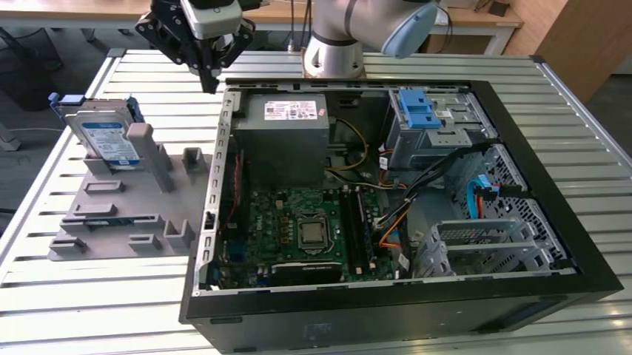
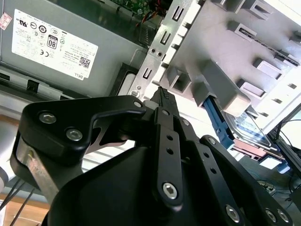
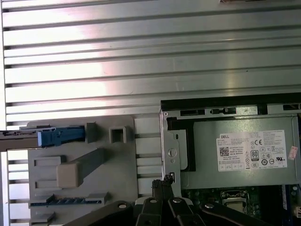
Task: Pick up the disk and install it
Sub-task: 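Reach for the disk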
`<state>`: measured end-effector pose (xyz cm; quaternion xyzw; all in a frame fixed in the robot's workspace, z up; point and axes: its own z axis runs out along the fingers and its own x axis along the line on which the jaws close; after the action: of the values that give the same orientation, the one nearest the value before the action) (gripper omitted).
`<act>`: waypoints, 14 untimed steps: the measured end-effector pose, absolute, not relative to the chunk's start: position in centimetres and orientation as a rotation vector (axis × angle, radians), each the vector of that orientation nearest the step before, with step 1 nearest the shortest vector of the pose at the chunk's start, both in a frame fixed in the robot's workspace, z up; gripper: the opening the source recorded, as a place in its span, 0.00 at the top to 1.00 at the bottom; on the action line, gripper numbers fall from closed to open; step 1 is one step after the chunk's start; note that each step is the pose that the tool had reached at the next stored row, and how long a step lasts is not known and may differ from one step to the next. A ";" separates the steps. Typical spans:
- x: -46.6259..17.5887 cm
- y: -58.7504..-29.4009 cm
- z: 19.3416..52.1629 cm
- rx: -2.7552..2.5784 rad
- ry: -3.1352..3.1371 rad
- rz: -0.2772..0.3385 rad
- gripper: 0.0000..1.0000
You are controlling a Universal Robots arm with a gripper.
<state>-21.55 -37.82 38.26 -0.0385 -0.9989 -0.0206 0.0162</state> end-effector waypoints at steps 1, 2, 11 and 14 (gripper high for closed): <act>-21.6 -37.8 38.3 -0.120 -3.106 -0.064 0.89; -21.7 -37.7 38.2 -0.120 -3.106 -0.064 0.89; -22.6 -37.5 38.2 -0.120 -3.105 -0.064 0.89; -22.9 -37.4 38.2 -0.120 -3.104 -0.064 0.89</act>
<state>-22.87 -37.42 38.16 -0.0385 -0.9989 -0.0206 0.0171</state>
